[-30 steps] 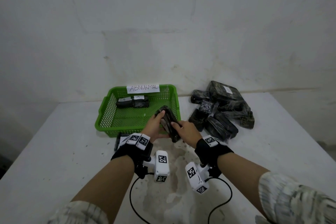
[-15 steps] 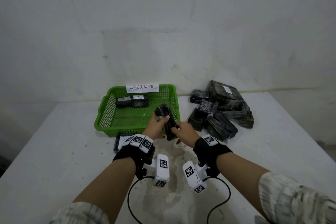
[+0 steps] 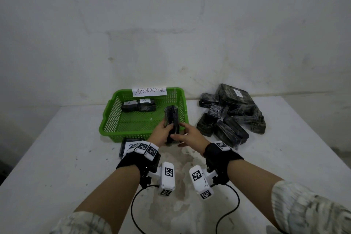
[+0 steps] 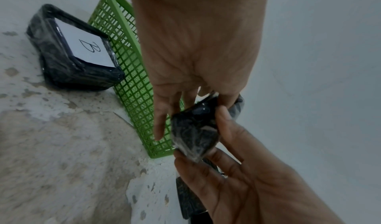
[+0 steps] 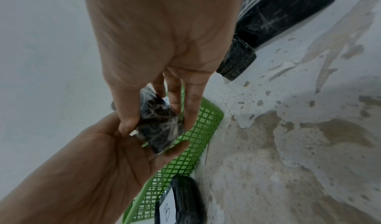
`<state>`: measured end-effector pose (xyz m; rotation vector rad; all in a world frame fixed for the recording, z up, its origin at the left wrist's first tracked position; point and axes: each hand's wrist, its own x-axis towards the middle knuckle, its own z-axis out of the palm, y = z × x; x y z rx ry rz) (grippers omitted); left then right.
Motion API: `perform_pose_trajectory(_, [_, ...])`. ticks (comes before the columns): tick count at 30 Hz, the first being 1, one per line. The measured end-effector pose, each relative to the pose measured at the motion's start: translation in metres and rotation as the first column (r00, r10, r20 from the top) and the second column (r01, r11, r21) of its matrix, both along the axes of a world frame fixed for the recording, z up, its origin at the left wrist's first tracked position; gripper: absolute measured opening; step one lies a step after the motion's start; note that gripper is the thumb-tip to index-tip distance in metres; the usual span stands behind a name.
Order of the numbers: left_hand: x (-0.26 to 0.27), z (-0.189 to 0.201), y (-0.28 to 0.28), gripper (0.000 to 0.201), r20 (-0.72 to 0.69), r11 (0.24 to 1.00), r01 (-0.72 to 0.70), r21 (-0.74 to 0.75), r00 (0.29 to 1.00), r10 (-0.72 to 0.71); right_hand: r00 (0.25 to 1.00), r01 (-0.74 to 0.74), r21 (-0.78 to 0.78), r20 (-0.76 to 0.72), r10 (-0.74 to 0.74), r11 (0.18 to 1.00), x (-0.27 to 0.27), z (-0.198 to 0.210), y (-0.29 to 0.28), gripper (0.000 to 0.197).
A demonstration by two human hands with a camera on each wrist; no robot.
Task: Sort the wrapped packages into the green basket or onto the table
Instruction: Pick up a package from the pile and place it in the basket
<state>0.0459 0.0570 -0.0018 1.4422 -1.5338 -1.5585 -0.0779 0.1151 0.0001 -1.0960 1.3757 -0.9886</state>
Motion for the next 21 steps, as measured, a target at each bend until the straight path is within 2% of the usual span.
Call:
perform_pose_trajectory(2, [0.001,0.001,0.004,0.039,-0.033,0.997,0.056,0.057,0.998,-0.055,0.996,0.058,0.001,0.072,-0.058,0.998,-0.005,-0.002,-0.002,0.061])
perform_pose_trajectory(5, [0.001,0.0,0.007,0.033,-0.066,0.997,0.055,0.049,0.997,-0.052,0.992,0.049,0.03,0.114,-0.052,0.998,-0.01,-0.002,-0.005,0.059])
perform_pose_trajectory(8, [0.001,0.0,0.006,0.034,-0.09,0.998,0.05,0.038,0.995,-0.046,0.999,0.041,0.024,0.032,-0.042,0.999,-0.01,0.0,-0.003,0.064])
perform_pose_trajectory(11, [0.001,0.004,0.006,0.038,-0.158,0.996,0.017,0.087,0.987,-0.003,0.995,0.09,-0.068,-0.03,-0.092,0.994,-0.014,-0.002,-0.003,0.078])
perform_pose_trajectory(12, [0.001,0.006,0.007,0.041,-0.185,0.994,0.018,0.109,0.983,0.003,0.996,0.084,-0.093,-0.035,-0.087,0.992,-0.016,-0.003,-0.005,0.077])
perform_pose_trajectory(15, [0.001,0.008,0.007,0.043,-0.245,0.988,0.039,0.15,0.97,-0.001,1.0,0.021,-0.116,0.018,-0.019,0.993,-0.018,0.002,-0.005,0.057])
perform_pose_trajectory(17, [0.001,0.008,0.007,0.041,-0.267,0.984,0.07,0.162,0.963,-0.025,0.996,0.035,-0.104,0.091,-0.026,0.994,-0.017,0.004,-0.006,0.054])
perform_pose_trajectory(21, [0.002,0.012,0.008,0.041,-0.285,0.98,0.094,0.176,0.958,-0.04,0.992,0.129,-0.167,0.014,-0.129,0.978,-0.012,0.003,-0.009,0.048])
